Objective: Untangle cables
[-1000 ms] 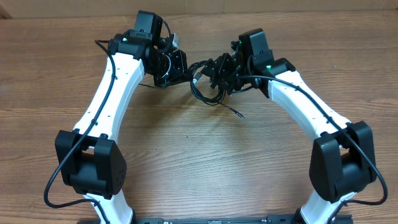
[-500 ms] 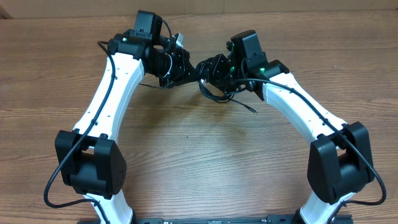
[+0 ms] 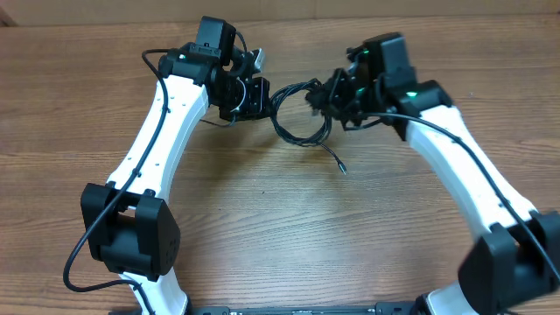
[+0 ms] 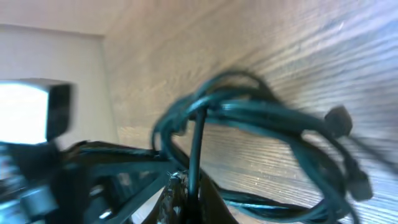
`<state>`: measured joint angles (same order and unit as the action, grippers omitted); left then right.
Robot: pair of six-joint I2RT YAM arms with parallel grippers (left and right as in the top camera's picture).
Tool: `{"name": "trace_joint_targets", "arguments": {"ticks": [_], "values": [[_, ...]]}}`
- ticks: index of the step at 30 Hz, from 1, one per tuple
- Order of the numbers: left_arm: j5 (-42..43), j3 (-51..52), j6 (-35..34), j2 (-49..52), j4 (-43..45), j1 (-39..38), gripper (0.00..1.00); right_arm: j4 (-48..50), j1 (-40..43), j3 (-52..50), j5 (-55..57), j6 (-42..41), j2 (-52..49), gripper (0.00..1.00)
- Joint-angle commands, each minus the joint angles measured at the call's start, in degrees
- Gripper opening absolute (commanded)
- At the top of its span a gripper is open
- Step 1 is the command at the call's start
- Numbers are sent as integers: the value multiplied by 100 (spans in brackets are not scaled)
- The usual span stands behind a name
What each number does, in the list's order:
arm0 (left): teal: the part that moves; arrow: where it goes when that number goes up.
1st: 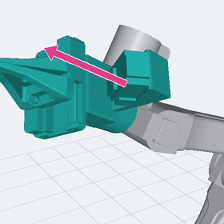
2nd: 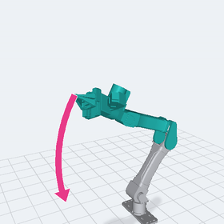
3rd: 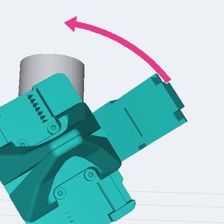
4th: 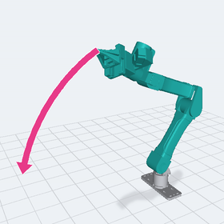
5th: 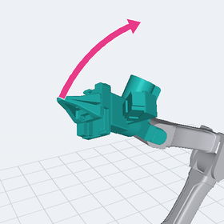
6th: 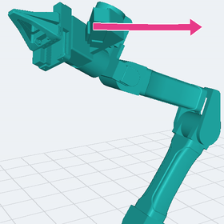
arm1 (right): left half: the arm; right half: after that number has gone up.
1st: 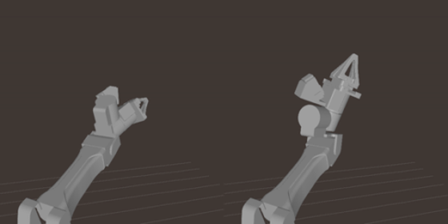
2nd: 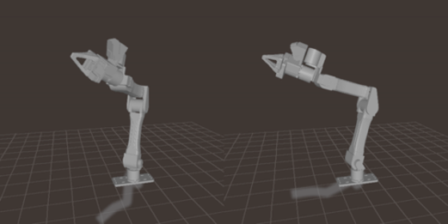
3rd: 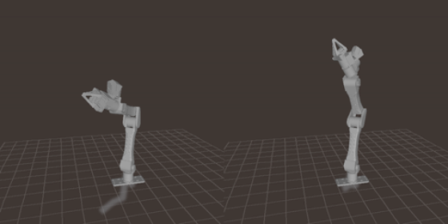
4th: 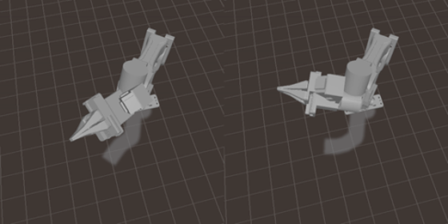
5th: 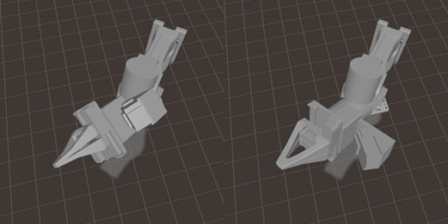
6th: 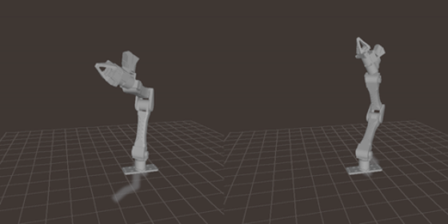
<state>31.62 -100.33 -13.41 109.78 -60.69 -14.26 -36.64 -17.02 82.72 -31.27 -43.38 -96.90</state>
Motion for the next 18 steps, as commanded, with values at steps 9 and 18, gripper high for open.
{"name": "trace_joint_targets", "arguments": {"ticks": [9, 18], "values": [[-9, 44, 774, -37, -855, -13, 4, -85, 402, 66, -352, 144, 258, 4], [756, 44, 1790, -37, -1027, -13, 4, -881, 402, 61, 483, 286, 256, 4]]}}
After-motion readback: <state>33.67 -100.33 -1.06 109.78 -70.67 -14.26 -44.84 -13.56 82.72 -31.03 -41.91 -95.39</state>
